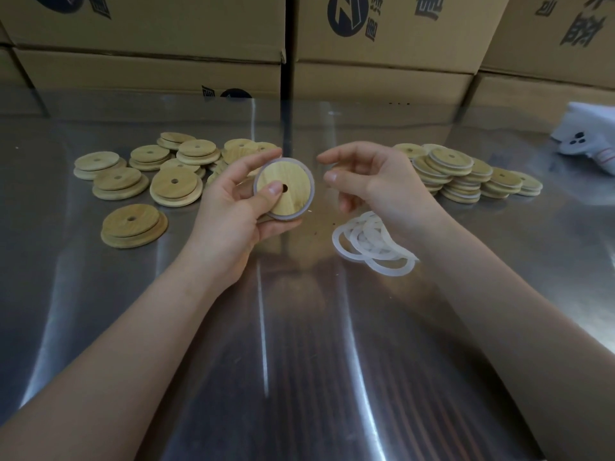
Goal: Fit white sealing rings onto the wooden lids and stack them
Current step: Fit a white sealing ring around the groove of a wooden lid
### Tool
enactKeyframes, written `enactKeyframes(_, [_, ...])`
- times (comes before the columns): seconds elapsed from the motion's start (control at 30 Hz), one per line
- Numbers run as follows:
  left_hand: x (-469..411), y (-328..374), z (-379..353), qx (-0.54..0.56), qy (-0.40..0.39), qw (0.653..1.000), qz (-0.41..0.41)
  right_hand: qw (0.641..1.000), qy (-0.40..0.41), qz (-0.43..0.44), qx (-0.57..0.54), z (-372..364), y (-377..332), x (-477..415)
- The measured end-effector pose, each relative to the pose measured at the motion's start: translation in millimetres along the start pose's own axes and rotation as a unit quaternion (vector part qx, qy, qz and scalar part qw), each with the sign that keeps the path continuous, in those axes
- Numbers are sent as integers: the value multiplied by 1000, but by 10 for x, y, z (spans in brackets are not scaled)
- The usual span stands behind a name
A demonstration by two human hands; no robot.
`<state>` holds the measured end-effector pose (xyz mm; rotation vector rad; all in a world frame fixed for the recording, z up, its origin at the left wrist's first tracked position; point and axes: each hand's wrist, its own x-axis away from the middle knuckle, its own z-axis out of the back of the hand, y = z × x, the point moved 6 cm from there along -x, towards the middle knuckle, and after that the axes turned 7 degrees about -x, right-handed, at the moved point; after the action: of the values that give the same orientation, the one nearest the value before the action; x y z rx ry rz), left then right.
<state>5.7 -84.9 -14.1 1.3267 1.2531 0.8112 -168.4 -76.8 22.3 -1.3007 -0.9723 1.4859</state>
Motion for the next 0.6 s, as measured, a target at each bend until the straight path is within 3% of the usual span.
enactKeyframes(0.23, [11,39,-14,-1,-2,1000,-18,1000,-26,-4,-5,-104,62,9])
enactKeyframes(0.6, [39,57,-5,-8,19,1000,-16,997,-7,69,35,-116,31,29])
